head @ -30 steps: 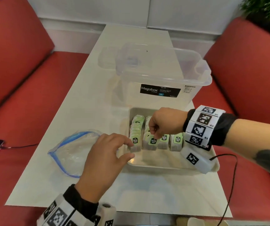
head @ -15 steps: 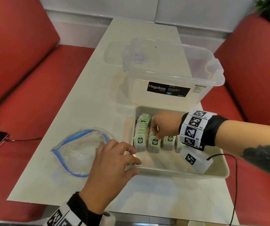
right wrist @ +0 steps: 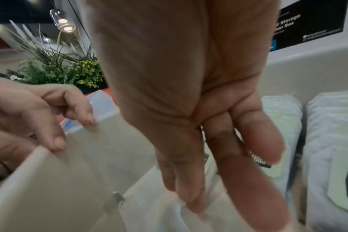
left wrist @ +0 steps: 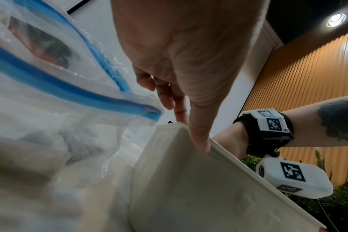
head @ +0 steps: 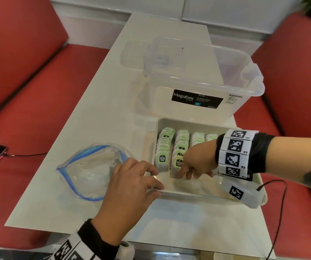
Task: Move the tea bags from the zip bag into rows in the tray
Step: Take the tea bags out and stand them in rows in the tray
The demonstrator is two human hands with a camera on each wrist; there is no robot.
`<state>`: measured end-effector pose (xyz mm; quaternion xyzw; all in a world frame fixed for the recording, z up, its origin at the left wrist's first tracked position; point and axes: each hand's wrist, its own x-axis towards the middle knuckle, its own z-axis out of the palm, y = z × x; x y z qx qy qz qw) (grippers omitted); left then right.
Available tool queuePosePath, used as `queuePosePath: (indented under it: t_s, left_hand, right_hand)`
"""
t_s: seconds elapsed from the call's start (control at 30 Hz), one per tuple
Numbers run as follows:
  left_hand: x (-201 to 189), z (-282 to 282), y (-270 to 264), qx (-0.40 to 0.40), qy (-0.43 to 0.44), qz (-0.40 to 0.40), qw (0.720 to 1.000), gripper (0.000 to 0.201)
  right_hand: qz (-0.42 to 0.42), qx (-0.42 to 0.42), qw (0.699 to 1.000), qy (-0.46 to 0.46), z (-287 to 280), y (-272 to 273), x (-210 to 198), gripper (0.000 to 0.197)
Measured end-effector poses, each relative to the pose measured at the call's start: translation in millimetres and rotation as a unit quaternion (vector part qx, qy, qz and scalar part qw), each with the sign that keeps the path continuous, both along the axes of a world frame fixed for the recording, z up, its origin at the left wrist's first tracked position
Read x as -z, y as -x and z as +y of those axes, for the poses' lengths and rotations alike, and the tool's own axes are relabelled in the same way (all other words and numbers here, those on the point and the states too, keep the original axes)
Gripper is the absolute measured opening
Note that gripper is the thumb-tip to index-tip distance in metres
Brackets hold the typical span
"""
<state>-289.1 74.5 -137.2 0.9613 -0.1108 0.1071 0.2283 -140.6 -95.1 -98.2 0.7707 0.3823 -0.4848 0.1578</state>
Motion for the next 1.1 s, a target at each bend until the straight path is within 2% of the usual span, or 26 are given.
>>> queuePosePath:
  t_s: [0.2,0.37,0.53,0.73,1.1]
  left_hand:
    - [2.1,1.1,0.6,0.002,0.006,-0.004,1.000,0.019]
    - [2.5,0.4,-0.3,0.000,0.008,-0.011,1.000,0.008]
    - [2.4,-0.1,0.7,-0.002,0.002,-0.005,1.000,0.019]
    - [2.0,-0.8,0.7,-0.001,0.007,0.002,1.000,0.018]
    - [1.0,-0.5,3.3,0.006,0.016,-0.001,1.000,0.025]
  right_hand:
    - [-0.016,-0.020,1.000,0.006,8.4,-1.4,3.4,0.051]
    - [-0.059,-0.018,0.998,0.010,8.9,-1.1,0.7,0.050]
    - [-0.081,-0.016,0.996,0.018,10.6,-0.6,2.9,0.049]
    - [-0.127,-0.078,0.987,0.063,15.2,10.1,-5.4,0.046]
    - [-0.098,-0.050,0.993,0.049,10.8,12.4,-8.4,0.051]
